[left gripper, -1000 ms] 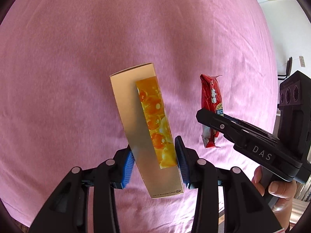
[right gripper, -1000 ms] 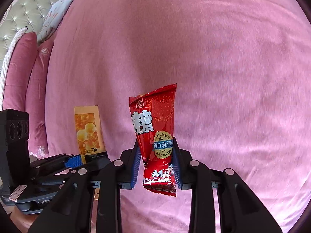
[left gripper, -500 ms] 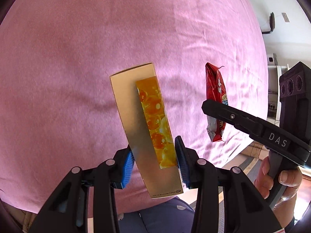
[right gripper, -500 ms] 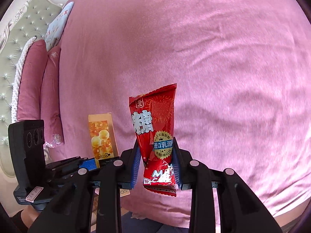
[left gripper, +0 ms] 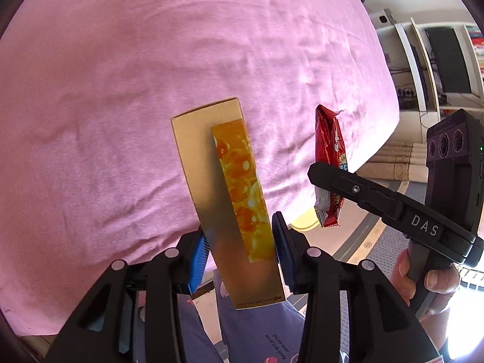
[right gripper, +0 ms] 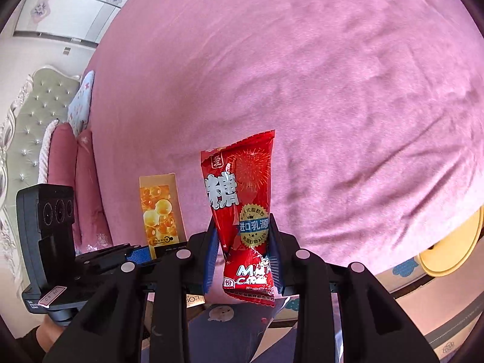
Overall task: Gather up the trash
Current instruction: 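Carry the box and candy wrapper off the bed to the yellow basin, then open both tools to drop the box and wrapper into the basin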
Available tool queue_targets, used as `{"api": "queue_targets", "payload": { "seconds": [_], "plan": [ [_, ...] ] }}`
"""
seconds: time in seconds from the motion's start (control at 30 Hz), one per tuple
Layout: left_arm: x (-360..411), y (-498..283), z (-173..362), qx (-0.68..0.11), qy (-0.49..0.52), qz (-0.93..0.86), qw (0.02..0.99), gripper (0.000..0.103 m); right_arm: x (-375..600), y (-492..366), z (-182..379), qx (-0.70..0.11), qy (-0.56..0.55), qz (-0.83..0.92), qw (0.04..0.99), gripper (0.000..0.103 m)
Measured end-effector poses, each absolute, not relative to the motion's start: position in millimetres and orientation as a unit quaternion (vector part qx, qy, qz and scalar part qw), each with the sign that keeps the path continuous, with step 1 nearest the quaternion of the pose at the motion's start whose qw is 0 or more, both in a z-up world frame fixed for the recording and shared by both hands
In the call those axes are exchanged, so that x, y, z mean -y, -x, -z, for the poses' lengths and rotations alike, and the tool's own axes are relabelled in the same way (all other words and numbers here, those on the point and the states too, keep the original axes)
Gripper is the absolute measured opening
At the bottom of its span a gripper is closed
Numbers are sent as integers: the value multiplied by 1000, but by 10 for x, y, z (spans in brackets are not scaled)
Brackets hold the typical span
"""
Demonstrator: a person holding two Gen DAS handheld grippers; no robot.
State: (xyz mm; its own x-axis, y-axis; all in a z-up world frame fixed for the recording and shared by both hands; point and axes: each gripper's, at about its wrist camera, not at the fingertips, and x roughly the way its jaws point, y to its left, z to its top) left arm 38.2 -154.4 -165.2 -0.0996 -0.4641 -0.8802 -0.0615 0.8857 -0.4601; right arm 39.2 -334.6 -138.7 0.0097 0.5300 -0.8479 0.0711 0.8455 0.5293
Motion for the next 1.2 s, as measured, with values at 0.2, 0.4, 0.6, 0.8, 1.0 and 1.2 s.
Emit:
{"api": "queue_targets", "payload": {
  "seconds": [0.2, 0.4, 0.6, 0.8, 1.0, 1.2],
  "plan": [
    [2684, -334, 1585, -736, 139, 198, 633, 41, 4451, -81, 1339, -669, -256, -128, 686, 29],
    [3799, -192, 1621, -746, 99, 242, 613, 41, 5534, 341, 1378, -656, -299, -81, 688, 30],
    [4686, -45, 1760, -760, 43, 280, 586, 41, 6437, 846, 1522, -643, -340, -21, 686, 30],
    [5322, 170, 1903, -768, -9, 314, 558, 41, 7047, 1208, 1655, -632, -367, 21, 682, 30],
    [5783, 242, 1949, -765, -40, 343, 543, 42, 7369, 1353, 1723, -621, -380, 41, 684, 33],
    [6037, 239, 1967, -762, -87, 333, 549, 72, 7554, 1414, 1771, -613, -397, 68, 680, 45]
  ]
}}
